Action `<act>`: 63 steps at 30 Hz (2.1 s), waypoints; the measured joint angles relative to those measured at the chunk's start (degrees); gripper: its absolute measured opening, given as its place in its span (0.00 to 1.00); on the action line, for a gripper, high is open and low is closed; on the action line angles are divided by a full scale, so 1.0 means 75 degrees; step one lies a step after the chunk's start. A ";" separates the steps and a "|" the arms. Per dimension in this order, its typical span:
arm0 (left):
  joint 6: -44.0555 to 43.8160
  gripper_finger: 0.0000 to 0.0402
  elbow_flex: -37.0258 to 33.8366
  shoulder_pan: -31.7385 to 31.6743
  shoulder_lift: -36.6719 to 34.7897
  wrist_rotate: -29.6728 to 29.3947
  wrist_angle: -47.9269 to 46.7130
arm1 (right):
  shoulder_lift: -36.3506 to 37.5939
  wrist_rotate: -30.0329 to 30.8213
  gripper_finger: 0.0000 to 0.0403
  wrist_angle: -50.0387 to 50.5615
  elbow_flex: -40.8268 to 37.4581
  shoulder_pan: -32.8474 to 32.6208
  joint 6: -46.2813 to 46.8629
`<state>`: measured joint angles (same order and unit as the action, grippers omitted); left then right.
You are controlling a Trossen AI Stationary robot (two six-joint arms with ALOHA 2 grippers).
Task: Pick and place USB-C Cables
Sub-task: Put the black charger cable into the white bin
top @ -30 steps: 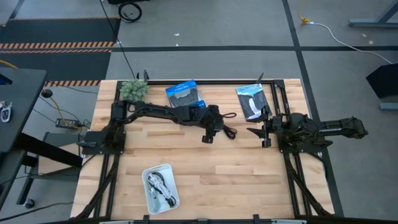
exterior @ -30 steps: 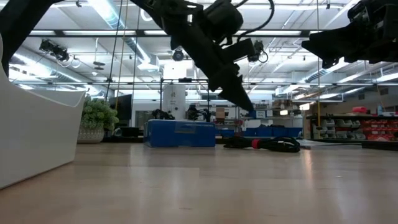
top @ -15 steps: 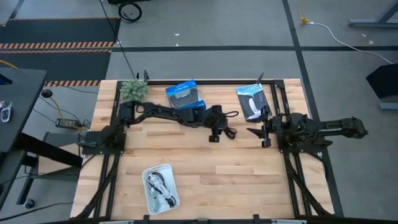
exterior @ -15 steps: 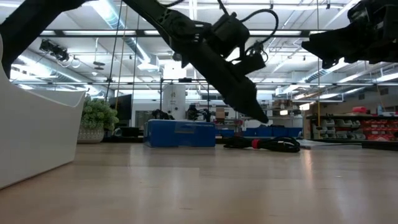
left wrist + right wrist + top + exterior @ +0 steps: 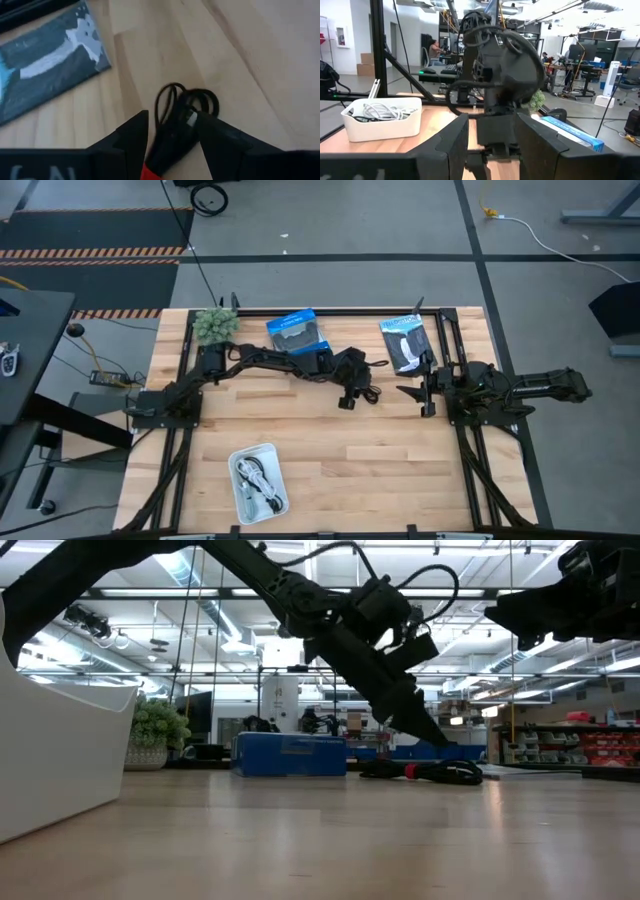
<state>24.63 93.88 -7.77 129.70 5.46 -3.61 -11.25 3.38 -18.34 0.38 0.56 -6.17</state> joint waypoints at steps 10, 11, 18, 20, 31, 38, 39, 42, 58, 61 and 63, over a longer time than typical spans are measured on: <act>0.0060 0.44 0.0002 -0.0009 0.0542 0.0266 0.0448 | 0.0000 0.0002 0.42 -0.0011 0.0001 0.0003 0.0000; 0.0059 0.44 0.0004 -0.0009 0.0584 0.0265 0.0436 | 0.0000 0.0000 0.42 -0.0002 0.0001 0.0000 0.0000; 0.0004 0.41 0.0020 -0.0006 0.0721 0.0275 0.0451 | 0.0000 0.0000 0.42 0.0000 0.0001 0.0002 0.0000; -0.0001 0.36 0.0021 -0.0006 0.0726 0.0272 0.0438 | 0.0000 0.0000 0.42 -0.0004 0.0001 0.0003 0.0000; 0.0001 0.06 0.0030 0.0017 0.0726 -0.0106 0.0332 | 0.0000 0.0000 0.42 -0.0001 0.0001 0.0002 0.0000; 0.0008 0.06 0.0335 0.0241 0.0568 -0.0223 -0.0333 | 0.0000 0.0000 0.42 -0.0001 0.0001 0.0000 0.0000; 0.0017 0.06 0.0457 0.0286 0.0537 -0.0224 -0.0570 | 0.0000 0.0000 0.42 -0.0001 0.0001 0.0002 0.0000; 0.0141 0.06 0.0963 0.0419 0.0307 -0.0208 -0.1446 | 0.0000 -0.0002 0.42 -0.0001 0.0001 0.0003 0.0003; 0.1083 0.05 0.3480 0.1915 -0.0616 0.0052 -0.7669 | 0.0003 -0.0009 0.42 -0.0007 0.0001 0.0003 0.0000; 0.0766 0.05 0.3485 0.2332 -0.0999 -0.0221 -0.8071 | 0.0000 -0.0008 0.42 -0.0011 0.0001 0.0001 0.0000; 0.0532 0.05 0.3490 0.2624 -0.1206 -0.0383 -0.8275 | 0.0002 0.0000 0.42 -0.0049 0.0001 0.0003 0.0000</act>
<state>28.63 120.06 11.92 120.66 2.59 -65.68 -11.23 3.38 -18.71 0.38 0.58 -6.17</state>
